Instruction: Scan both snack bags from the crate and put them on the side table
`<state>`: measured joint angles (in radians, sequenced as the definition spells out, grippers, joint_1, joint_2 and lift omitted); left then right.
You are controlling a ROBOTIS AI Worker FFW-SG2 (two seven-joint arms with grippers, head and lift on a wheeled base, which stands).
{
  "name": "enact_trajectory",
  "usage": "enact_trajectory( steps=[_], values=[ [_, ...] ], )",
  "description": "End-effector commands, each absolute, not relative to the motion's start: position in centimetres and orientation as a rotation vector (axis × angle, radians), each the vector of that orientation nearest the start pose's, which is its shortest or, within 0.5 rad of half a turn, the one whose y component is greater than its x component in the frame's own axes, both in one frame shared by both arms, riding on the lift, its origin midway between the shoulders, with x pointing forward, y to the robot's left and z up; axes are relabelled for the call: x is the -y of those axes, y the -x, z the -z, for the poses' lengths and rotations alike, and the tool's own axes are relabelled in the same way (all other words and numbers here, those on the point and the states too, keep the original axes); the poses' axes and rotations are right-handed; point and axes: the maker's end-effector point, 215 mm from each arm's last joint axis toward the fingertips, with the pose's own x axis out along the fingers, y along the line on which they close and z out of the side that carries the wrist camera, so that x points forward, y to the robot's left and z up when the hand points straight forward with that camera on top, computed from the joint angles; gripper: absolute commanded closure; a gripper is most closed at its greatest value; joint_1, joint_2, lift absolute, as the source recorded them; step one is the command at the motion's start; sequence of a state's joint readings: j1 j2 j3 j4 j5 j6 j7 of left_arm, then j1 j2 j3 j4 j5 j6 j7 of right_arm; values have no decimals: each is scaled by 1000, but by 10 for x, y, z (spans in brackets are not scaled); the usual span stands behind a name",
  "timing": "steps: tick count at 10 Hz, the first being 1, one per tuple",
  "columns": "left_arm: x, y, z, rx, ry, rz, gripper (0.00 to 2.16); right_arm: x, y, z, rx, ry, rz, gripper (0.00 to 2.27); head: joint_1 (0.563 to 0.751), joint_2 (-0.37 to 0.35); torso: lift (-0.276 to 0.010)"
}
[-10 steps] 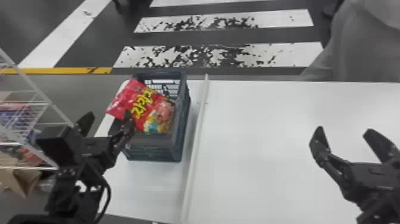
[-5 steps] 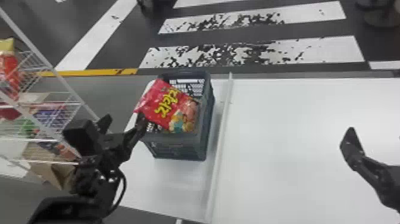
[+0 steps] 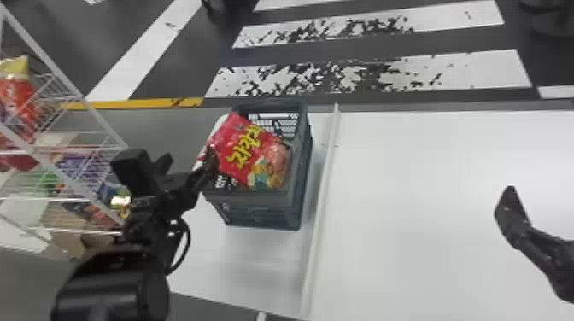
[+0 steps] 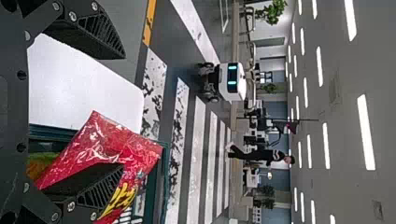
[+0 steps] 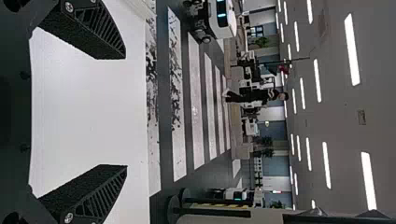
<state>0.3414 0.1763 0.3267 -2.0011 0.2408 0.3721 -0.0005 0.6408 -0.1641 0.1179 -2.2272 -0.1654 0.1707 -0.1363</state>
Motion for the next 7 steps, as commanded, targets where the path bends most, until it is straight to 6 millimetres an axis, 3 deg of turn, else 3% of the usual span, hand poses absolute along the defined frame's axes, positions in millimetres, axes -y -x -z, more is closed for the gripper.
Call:
enact_trajectory(
  steps=[1,3,5,7],
  values=[
    [-424,-487,373,-263,13,-219,188,191,-400,359,-191,-75,-67,87,695,294,-87],
    [-411,-495,384,-281,30,-198,188,190,-401,358,-192,-77,-68,87,695,287,-87],
    [-395,-501,382,-278,18,-169,191,188,-401,359,-196,-78,-82,87,695,268,-87],
    [-380,-498,394,-322,4,-136,367,187,-400,361,-202,-77,-84,87,695,248,-87]
  ],
)
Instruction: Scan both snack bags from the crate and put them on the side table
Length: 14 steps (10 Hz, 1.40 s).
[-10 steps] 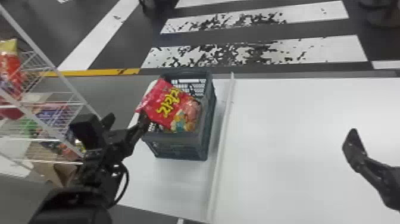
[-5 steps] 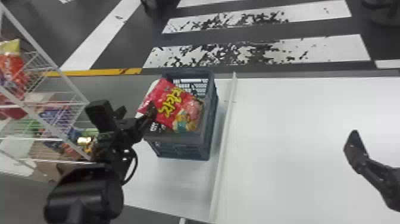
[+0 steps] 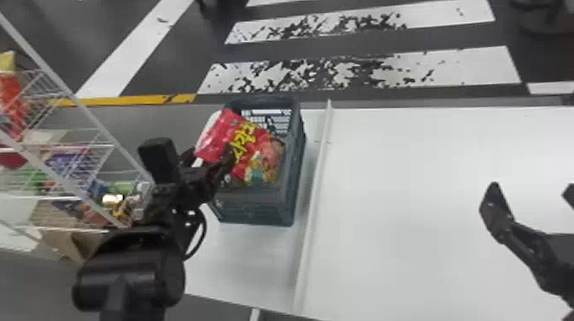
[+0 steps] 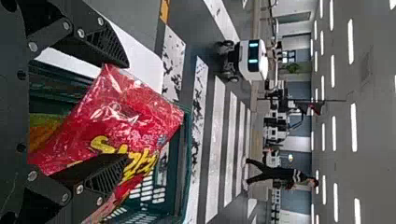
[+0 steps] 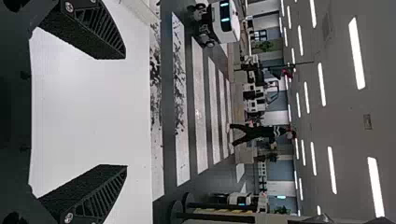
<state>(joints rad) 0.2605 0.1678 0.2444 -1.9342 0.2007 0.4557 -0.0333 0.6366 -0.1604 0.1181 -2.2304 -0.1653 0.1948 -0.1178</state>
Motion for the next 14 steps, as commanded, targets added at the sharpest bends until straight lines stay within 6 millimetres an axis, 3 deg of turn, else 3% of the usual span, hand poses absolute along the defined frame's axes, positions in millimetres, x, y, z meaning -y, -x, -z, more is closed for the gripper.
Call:
enact_trajectory(
  steps=[1,2,3,4,5,6,7,10,12,14],
  values=[
    [-375,-498,394,-327,-9,-112,684,188,-400,361,-202,-76,-83,87,695,242,-87],
    [-376,-497,395,-338,-16,-110,1109,188,-400,361,-202,-76,-83,87,695,232,-87],
    [-375,-497,389,-329,-17,-104,1372,188,-401,360,-202,-74,-84,87,695,229,-87],
    [-374,-497,382,-318,-21,-95,1376,188,-402,360,-200,-74,-84,87,695,230,-87],
    [-376,-496,378,-323,-36,-111,1986,188,-403,360,-202,-73,-84,87,695,229,-87],
    [-379,-494,376,-338,-45,-130,2138,187,-403,361,-202,-75,-84,87,695,230,-87],
    [-378,-494,368,-329,-48,-124,2138,188,-403,361,-203,-76,-83,87,695,235,-87],
    [-369,-495,307,-237,-39,-115,2138,188,-405,361,-203,-72,-85,87,695,232,-87],
    [-371,-483,267,-185,43,-95,2138,188,-405,361,-204,-72,-86,87,695,225,-87],
    [-354,-469,232,-156,46,-47,2142,188,-405,361,-206,-71,-87,87,695,226,-87]
  ],
)
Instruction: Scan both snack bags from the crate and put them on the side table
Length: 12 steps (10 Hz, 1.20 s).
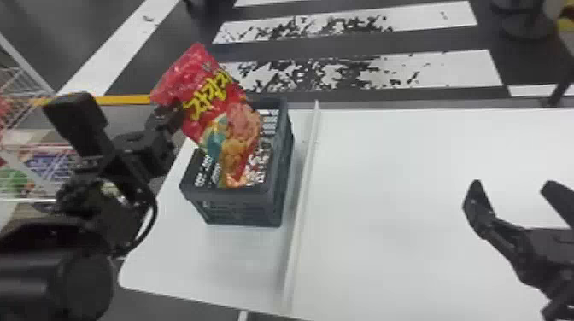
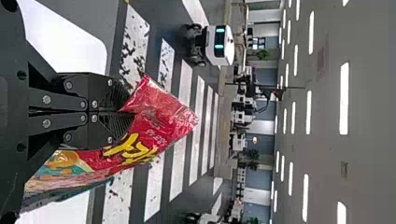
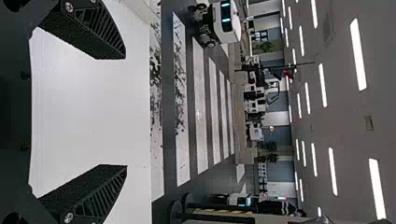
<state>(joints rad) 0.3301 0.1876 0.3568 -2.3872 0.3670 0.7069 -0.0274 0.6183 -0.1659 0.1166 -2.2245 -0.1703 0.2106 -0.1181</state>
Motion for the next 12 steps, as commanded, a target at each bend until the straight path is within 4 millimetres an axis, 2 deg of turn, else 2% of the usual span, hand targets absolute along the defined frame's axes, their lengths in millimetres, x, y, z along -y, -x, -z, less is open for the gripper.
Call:
enact_trajectory(
  steps=[1,2,3,5,7,8,11,12],
  values=[
    [-345,-461,212,-134,57,-28,2142,189,-405,361,-206,-71,-87,87,695,217,-87],
    [-330,-455,194,-110,71,9,2142,190,-406,361,-205,-70,-85,87,695,208,-87],
    [-314,-448,189,-108,115,62,2142,190,-405,362,-207,-70,-85,87,695,201,-87],
    [-262,-446,202,-139,172,168,2142,190,-407,361,-204,-71,-85,87,695,155,-87],
    [-196,-446,234,-203,239,301,2142,193,-407,361,-206,-78,-80,87,695,79,-87],
    [-170,-447,251,-233,245,339,2142,195,-406,362,-207,-78,-76,87,695,35,-87],
    [-89,-451,317,-252,438,521,2142,202,-407,361,-205,-78,-65,87,695,-81,-87],
    [-65,-447,346,-295,488,562,2142,202,-406,361,-207,-77,-64,87,695,-124,-87]
  ],
)
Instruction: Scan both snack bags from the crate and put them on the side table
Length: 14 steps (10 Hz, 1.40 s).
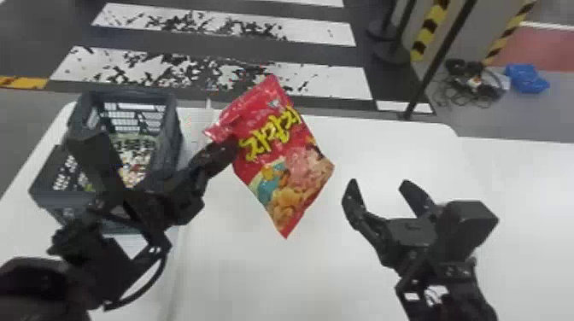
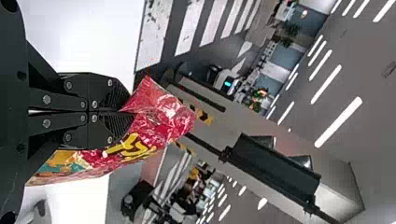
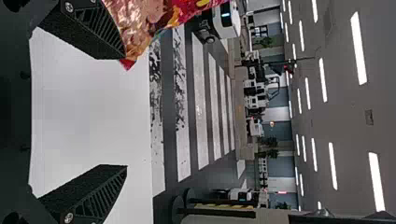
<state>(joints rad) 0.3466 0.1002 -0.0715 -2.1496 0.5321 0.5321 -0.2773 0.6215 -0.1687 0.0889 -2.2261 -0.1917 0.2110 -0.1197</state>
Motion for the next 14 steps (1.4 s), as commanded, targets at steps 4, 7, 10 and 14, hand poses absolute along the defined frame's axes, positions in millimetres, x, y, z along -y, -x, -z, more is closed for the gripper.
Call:
enact_trajectory(
  steps=[4,7,10,14],
  values=[
    [-6,-435,437,-481,485,632,1963,203,-407,360,-203,-76,-63,87,695,-228,-87],
    [10,-434,443,-487,366,643,2,201,-406,361,-207,-80,-65,87,695,-268,-87],
    [-24,-453,406,-379,175,535,70,202,-404,371,-237,-76,-64,87,695,-261,-87],
    [-100,-458,344,-198,-70,306,66,200,-407,377,-251,-72,-71,90,695,-170,-87]
  ],
)
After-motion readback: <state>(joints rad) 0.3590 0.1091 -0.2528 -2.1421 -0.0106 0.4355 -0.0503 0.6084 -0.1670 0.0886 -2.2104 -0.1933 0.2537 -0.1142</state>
